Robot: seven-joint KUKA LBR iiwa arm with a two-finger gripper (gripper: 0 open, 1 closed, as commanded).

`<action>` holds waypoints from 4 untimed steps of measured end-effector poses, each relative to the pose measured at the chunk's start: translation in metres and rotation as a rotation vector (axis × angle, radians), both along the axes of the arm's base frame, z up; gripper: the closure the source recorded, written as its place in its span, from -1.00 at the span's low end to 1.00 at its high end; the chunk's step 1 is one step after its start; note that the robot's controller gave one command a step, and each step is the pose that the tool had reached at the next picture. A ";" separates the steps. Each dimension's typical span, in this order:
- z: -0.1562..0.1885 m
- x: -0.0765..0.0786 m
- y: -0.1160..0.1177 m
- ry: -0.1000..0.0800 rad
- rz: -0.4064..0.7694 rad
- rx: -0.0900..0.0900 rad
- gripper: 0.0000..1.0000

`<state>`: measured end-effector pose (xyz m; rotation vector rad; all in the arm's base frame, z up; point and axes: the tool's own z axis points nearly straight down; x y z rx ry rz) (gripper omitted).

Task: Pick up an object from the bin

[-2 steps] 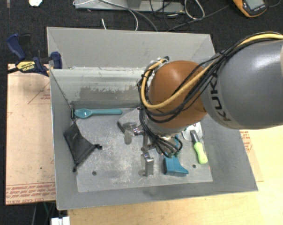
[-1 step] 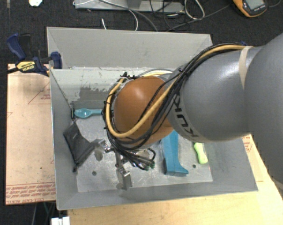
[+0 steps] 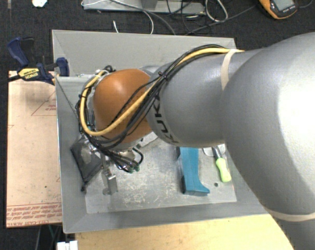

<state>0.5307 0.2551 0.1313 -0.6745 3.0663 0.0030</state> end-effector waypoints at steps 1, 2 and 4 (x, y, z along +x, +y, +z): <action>-0.057 0.017 -0.020 -0.002 0.442 -0.002 -1.00; -0.060 0.056 -0.015 -0.006 0.466 0.001 1.00; -0.027 0.053 -0.016 0.004 0.465 0.000 1.00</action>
Offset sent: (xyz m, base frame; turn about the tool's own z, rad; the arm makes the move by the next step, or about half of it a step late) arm 0.0545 -0.0161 -0.0613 -0.4709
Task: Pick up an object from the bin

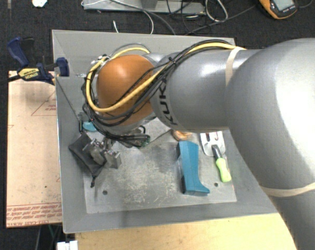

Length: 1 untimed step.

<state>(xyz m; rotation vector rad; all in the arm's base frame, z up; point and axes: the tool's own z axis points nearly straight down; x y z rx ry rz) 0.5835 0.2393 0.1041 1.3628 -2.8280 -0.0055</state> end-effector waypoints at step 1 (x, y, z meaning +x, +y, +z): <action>0.051 0.003 0.001 -0.009 -0.001 0.003 1.00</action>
Offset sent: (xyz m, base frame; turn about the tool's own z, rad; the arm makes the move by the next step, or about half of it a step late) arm 0.0020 0.0007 0.0993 0.0000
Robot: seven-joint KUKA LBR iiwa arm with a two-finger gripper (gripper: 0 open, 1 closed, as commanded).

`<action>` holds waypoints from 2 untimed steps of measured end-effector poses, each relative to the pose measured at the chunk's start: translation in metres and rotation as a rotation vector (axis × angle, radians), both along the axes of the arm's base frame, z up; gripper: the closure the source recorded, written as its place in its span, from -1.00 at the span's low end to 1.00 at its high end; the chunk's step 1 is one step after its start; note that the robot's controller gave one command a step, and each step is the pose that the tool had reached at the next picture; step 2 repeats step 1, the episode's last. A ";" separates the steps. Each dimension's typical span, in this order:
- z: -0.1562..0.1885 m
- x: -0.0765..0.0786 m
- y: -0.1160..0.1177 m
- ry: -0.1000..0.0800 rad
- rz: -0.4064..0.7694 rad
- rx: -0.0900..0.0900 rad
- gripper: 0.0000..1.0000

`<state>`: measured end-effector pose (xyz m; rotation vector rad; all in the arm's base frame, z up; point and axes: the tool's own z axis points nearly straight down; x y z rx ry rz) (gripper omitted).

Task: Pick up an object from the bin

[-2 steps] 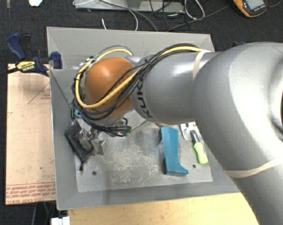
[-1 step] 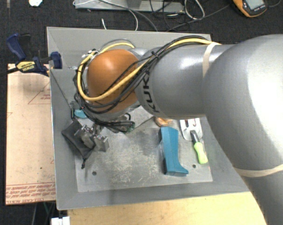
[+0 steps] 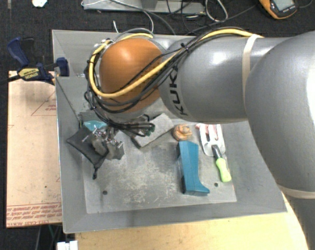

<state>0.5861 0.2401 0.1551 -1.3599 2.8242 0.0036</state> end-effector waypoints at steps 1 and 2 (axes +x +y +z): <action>0.036 0.000 0.000 0.001 -0.002 0.000 1.00; 0.036 0.000 0.000 0.001 -0.002 0.000 1.00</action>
Offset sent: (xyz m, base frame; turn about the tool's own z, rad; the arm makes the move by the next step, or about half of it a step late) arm 0.0001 0.0002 0.0333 0.0011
